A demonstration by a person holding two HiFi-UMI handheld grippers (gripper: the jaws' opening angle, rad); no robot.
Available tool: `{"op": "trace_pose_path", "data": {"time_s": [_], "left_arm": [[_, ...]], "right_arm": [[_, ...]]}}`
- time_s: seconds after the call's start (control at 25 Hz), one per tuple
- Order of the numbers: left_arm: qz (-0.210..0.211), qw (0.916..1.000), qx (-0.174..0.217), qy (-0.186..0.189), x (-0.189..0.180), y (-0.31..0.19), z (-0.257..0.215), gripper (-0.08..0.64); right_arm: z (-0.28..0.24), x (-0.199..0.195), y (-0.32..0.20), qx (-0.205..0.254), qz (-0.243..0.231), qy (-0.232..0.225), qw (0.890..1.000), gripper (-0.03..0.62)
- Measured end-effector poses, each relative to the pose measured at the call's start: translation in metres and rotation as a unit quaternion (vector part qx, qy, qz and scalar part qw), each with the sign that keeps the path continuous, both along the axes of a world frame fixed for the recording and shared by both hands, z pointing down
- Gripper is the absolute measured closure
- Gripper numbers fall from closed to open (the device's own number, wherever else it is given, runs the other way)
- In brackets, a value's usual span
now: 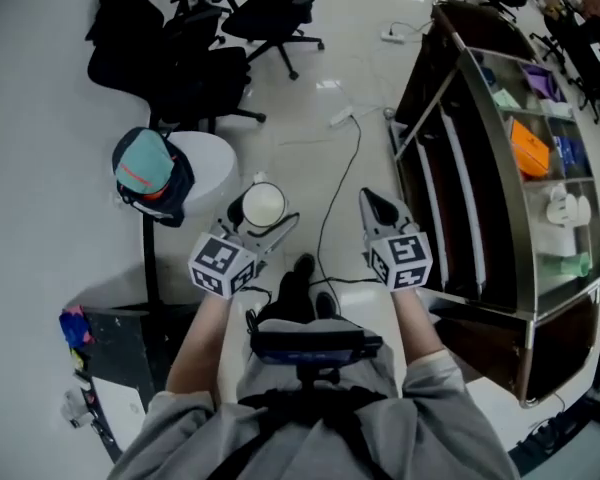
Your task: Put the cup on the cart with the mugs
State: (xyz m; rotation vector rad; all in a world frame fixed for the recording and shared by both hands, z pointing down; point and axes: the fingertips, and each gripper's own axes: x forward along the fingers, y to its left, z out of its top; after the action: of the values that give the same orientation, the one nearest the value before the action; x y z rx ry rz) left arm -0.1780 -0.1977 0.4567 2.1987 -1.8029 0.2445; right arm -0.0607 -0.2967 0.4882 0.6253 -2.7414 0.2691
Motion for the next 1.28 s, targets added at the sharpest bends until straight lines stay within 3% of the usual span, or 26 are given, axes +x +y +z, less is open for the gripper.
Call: {"op": "trace_pose_path", "data": {"time_s": [0.24, 0.48, 0.8, 1.12, 1.28], "left_arm": [[0.108, 0.9942, 0.000, 0.002, 0.020, -0.078, -0.002, 0.153], [0.216, 0.9762, 0.009, -0.001, 0.039, -0.145, -0.015, 0.153], [0.361, 0.9325, 0.020, 0.005, 0.106, -0.198, -0.029, 0.153], [0.458, 0.8884, 0.028, 0.009, 0.194, -0.211, -0.044, 0.153], [0.490, 0.8713, 0.025, 0.018, 0.237, -0.210, -0.048, 0.153]], "right_arm": [[-0.003, 0.031, -0.055, 0.001, 0.098, 0.000, 0.995, 0.584], [-0.015, 0.053, -0.095, 0.015, 0.193, -0.001, 0.981, 0.584], [-0.039, 0.123, -0.113, 0.031, 0.322, 0.003, 0.946, 0.584], [-0.053, 0.209, -0.100, 0.037, 0.415, 0.013, 0.909, 0.584], [-0.057, 0.249, -0.088, 0.035, 0.444, 0.016, 0.895, 0.584]]}}
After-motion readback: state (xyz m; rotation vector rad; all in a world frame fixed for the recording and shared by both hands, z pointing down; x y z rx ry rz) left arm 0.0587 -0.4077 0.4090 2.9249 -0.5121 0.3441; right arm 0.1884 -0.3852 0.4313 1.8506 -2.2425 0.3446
